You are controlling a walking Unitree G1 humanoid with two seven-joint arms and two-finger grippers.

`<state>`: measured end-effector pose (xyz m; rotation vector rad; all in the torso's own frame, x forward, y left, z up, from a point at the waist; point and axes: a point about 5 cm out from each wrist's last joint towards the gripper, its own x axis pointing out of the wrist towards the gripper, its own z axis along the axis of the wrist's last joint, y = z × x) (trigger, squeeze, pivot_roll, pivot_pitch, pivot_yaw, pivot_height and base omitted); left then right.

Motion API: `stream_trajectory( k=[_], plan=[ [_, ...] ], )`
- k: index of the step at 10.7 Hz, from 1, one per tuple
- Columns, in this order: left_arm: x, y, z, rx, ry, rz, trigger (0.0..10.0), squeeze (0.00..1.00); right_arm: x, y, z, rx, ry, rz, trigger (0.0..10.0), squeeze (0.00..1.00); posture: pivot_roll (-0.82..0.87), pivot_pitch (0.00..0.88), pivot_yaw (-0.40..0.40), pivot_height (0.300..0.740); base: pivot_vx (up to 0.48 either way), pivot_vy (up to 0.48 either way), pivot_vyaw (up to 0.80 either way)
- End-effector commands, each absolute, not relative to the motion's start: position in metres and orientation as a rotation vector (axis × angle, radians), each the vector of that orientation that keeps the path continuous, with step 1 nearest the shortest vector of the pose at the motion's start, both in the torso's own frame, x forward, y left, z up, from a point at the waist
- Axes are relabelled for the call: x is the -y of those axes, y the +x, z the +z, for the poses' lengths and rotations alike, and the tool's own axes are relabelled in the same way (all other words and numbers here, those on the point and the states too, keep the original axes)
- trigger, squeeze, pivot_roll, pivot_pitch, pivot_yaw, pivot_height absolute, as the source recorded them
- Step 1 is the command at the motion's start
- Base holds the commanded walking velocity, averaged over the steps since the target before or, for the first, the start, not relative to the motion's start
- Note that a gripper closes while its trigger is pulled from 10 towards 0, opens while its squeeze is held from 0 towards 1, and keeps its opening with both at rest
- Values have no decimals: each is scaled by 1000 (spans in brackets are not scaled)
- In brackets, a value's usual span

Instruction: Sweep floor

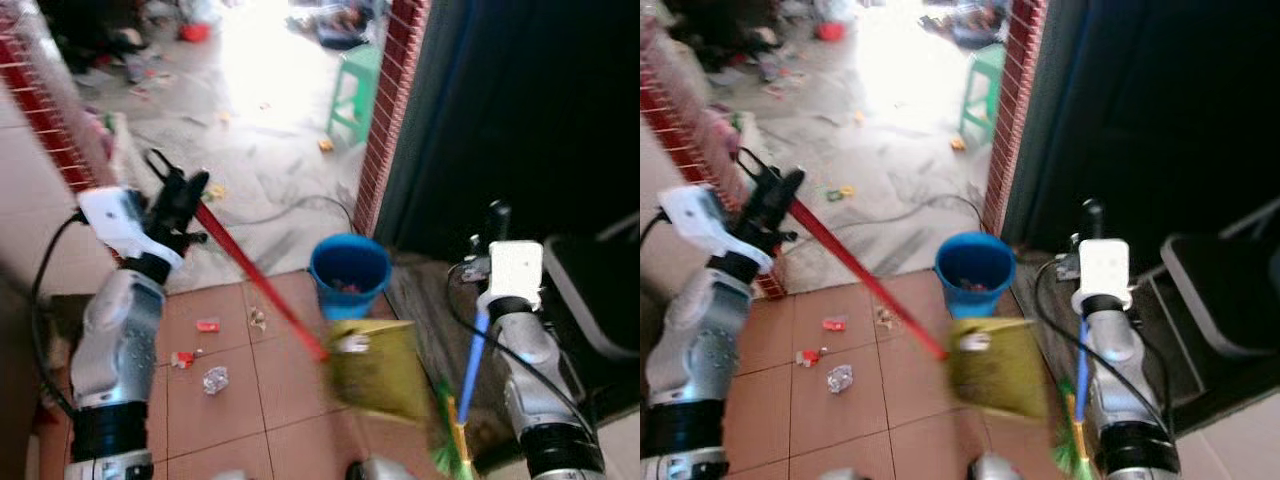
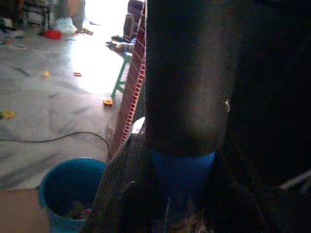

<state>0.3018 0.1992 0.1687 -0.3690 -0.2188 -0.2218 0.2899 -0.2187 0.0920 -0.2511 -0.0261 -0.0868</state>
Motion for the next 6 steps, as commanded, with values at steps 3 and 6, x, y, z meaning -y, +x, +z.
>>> stream_trajectory(
  k=[3,6],
  plan=[
    [-211,306,217,379,-359,-187,10000,0,218,293,95,45,-268,-69,10000,0,-28,0,-29,740,0,0,0],
    [-221,310,240,476,-363,-80,10000,0,214,293,95,47,-273,-46,10000,0,-30,0,-28,740,0,0,0]
  ],
)
